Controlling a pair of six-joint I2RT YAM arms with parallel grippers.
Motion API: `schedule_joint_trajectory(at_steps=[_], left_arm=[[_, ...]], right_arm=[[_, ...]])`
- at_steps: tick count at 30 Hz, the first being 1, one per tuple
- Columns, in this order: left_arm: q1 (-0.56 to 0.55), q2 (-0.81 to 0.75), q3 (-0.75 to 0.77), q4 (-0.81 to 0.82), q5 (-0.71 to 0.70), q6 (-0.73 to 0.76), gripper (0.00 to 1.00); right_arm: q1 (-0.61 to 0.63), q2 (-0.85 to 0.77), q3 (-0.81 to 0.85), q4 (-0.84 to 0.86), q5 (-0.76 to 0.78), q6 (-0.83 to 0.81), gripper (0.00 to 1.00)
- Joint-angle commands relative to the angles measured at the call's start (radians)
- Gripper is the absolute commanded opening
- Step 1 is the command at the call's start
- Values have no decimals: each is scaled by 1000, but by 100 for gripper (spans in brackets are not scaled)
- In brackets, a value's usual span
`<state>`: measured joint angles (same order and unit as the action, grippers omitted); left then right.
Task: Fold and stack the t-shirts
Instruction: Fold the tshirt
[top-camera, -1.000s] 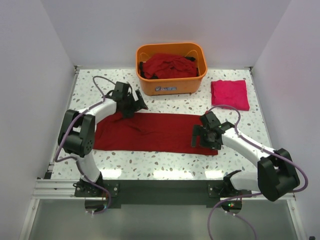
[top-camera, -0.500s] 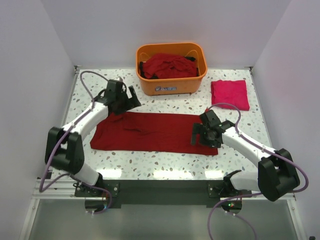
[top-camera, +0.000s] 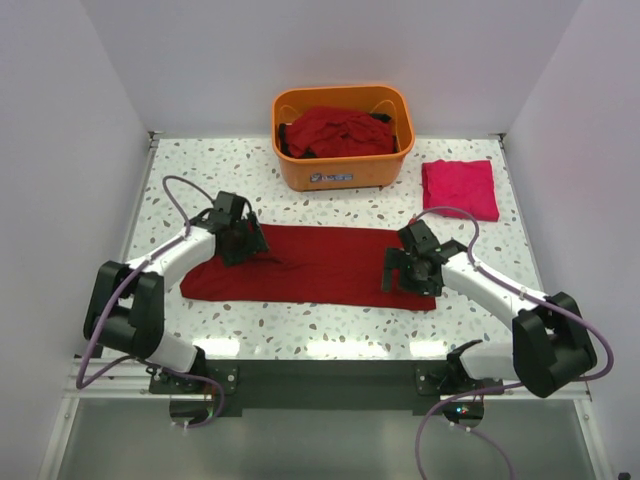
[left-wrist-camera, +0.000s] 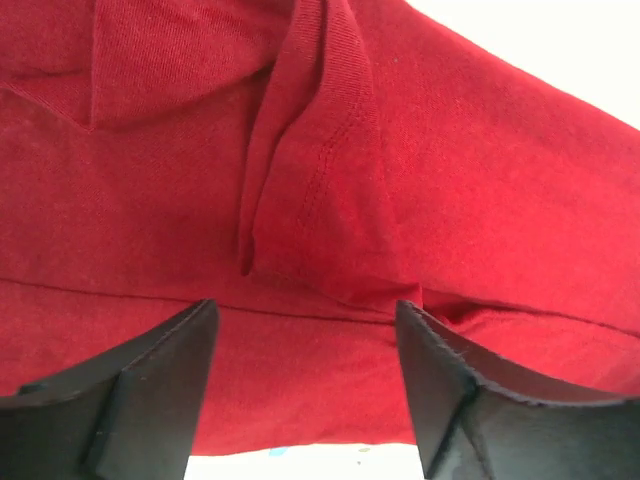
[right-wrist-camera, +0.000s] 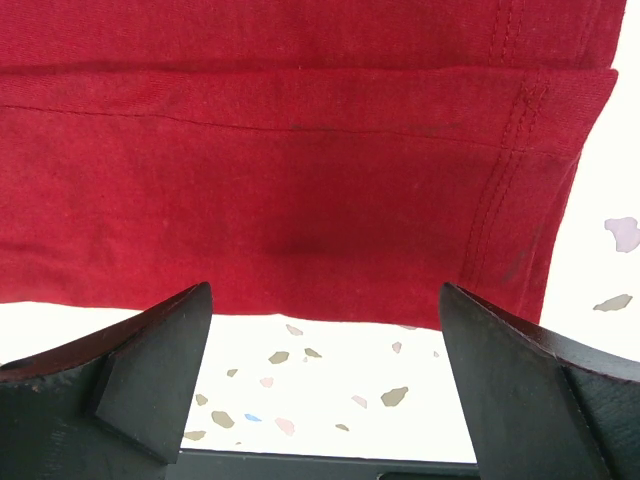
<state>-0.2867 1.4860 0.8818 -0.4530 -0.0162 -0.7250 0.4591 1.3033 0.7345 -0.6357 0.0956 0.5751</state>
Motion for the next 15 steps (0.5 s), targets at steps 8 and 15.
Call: schedule_joint_trajectory(at_steps=[8,15], left_arm=[[6,106,32,91,-22,-19,53],[6,109,36,116,10,-28,32]], right_arm=[[1,-7,11,-9,29,-11,99],[1,-33,-3,-15,39,-3,99]])
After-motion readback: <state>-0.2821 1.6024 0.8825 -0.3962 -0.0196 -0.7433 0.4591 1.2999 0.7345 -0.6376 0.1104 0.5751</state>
